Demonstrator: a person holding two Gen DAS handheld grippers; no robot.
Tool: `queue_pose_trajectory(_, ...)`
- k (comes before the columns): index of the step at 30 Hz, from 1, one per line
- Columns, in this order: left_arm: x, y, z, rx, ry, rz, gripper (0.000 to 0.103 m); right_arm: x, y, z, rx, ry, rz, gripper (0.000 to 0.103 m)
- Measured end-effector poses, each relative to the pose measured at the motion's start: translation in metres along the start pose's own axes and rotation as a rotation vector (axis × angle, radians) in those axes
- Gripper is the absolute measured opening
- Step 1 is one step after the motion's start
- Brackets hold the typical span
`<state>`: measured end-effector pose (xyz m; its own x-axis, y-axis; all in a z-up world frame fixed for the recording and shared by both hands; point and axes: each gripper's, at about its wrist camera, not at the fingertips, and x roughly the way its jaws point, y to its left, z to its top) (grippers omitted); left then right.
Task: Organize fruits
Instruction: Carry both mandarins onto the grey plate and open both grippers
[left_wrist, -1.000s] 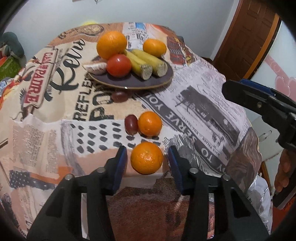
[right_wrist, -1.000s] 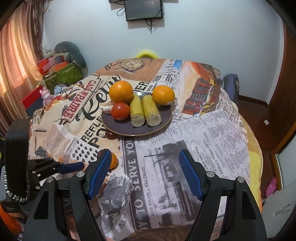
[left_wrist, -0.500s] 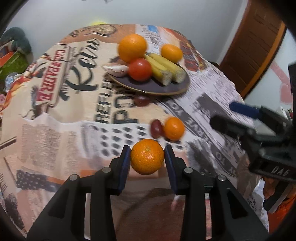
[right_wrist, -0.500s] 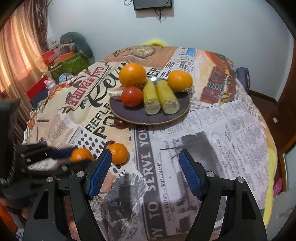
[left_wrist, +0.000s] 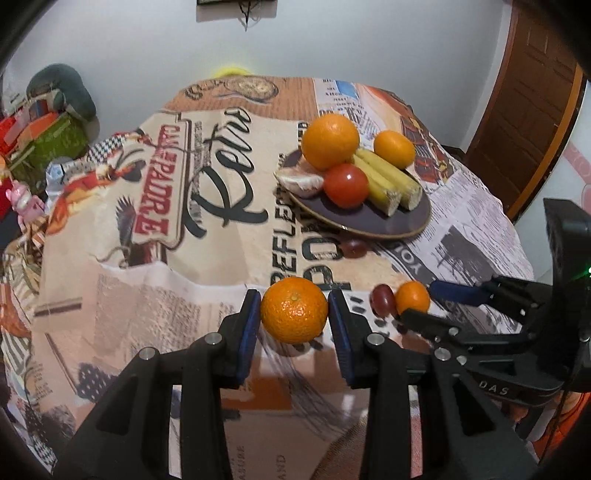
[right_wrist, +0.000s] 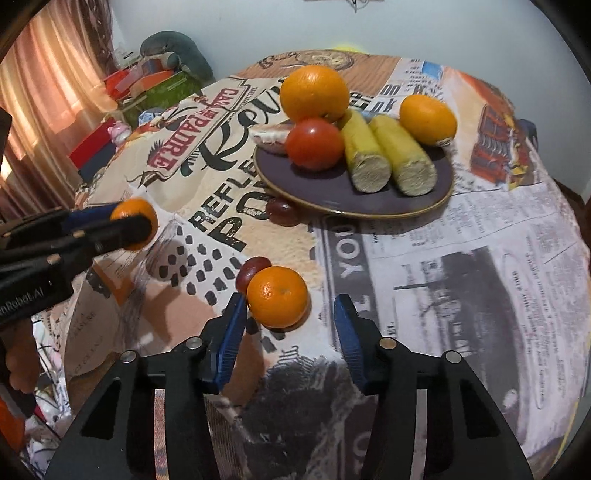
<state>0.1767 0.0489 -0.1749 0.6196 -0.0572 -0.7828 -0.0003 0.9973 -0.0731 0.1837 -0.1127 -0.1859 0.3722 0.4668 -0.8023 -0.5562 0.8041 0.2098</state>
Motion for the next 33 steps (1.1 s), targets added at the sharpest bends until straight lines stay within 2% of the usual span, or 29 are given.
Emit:
queue_pose_trajectory(2, 0.001, 0.0, 0.003, 0.006, -0.007, 0.002, 0.037, 0.001, 0.0, 0.0, 0.003, 0.0, 0.016, 0.04)
queue_pose_trajectory(4, 0.002, -0.001, 0.006, 0.006, -0.011, 0.001, 0.037, 0.002, -0.001, 0.001, 0.005, 0.003, 0.044, 0.032)
queue_pose_trajectory(12, 0.005, -0.007, 0.017, 0.015, -0.038, -0.017, 0.037, -0.004, -0.008, 0.003, 0.017, -0.018, 0.018, 0.032)
queue_pose_trajectory(22, 0.013, -0.021, 0.037, 0.034, -0.064, -0.044, 0.037, -0.025, -0.032, 0.02, 0.05, -0.105, -0.056, 0.032)
queue_pose_trajectory(33, 0.039, -0.034, 0.06, 0.045, -0.049, -0.074, 0.037, -0.029, -0.051, 0.043, 0.065, -0.165, -0.1, 0.032)
